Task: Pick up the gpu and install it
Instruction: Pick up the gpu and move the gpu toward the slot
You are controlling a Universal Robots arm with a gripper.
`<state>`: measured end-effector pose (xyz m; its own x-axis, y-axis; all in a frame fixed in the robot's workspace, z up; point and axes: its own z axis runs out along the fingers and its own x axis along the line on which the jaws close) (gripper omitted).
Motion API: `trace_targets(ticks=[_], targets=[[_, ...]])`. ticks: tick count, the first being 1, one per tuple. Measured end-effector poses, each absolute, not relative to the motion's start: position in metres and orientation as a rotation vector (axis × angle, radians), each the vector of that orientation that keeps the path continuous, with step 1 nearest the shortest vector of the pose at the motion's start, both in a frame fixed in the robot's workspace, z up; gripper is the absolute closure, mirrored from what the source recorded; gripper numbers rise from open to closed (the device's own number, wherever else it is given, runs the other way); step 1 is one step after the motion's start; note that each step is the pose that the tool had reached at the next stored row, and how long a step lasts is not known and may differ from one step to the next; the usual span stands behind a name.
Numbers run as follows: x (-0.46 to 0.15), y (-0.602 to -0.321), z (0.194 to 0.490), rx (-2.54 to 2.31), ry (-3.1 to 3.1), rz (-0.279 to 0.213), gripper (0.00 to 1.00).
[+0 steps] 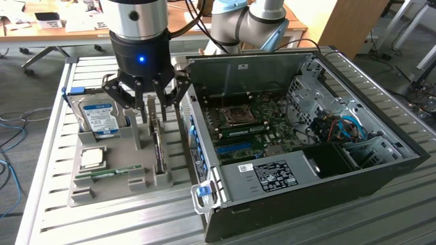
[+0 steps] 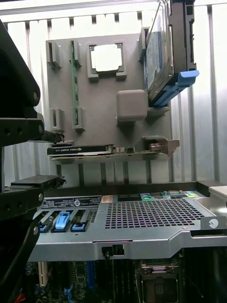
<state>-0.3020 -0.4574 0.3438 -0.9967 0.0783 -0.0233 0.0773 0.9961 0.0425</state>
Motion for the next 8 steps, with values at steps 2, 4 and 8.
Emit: trace_targets(ticks=[2,4,8], targets=[[-0.3020,-0.4574,0.3437,0.121,3.113,0.065,0.58],[-0.3019,-0.4574,0.3436,0.121,3.113,0.065,0.58],[-0.3019,-0.4574,0.3411,0.121,3.113,0.065,0.58]])
